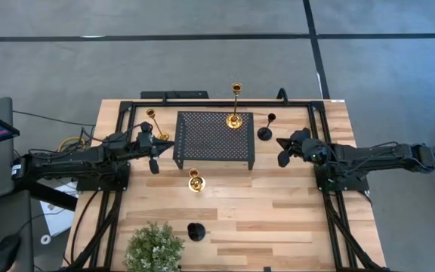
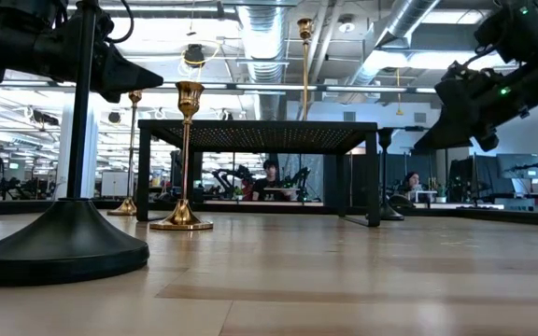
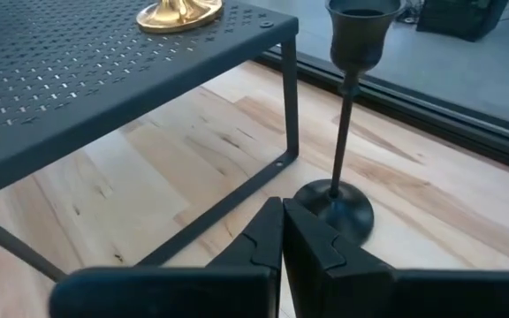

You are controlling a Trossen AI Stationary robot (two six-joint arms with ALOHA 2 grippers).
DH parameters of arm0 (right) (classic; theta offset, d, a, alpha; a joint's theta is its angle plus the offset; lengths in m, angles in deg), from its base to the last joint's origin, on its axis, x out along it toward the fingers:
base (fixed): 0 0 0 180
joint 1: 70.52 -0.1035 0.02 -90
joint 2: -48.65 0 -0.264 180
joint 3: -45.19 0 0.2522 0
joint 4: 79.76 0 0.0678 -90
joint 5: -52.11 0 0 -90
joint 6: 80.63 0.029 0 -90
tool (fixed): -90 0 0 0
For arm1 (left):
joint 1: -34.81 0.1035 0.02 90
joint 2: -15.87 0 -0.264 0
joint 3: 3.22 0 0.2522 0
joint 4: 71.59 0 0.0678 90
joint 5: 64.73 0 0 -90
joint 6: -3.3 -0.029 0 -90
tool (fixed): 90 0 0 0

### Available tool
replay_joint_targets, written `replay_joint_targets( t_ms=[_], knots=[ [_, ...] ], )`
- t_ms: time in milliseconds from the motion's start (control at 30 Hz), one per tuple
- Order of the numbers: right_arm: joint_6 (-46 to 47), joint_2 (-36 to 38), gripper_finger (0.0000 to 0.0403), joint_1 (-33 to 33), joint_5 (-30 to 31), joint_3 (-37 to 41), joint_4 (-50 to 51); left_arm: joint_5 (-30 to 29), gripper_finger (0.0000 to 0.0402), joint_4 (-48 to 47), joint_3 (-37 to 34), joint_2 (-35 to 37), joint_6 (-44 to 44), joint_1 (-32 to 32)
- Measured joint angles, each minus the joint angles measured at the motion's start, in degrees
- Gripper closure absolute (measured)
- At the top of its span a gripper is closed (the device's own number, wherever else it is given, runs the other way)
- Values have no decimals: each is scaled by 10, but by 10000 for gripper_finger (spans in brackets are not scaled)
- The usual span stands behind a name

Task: Pick & Place candle stick holders
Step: Put the top black candle holder on the shelf

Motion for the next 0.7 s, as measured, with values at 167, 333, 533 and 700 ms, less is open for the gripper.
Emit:
replay_joint_targets(
  t_ms=[167, 333, 533, 700],
  knots=[
    [0, 0, 402, 4, 0, 0, 0, 0, 394, 0, 0, 0, 0, 0],
    [0, 0, 402, 5, 0, 0, 0, 0, 394, 0, 0, 0, 0, 0],
    [0, 0, 402, 7, 0, 0, 6, 0, 394, 0, 0, 0, 0, 0],
    [1, 0, 402, 7, 1, 0, 12, 0, 394, 0, 0, 0, 0, 0]
  ],
)
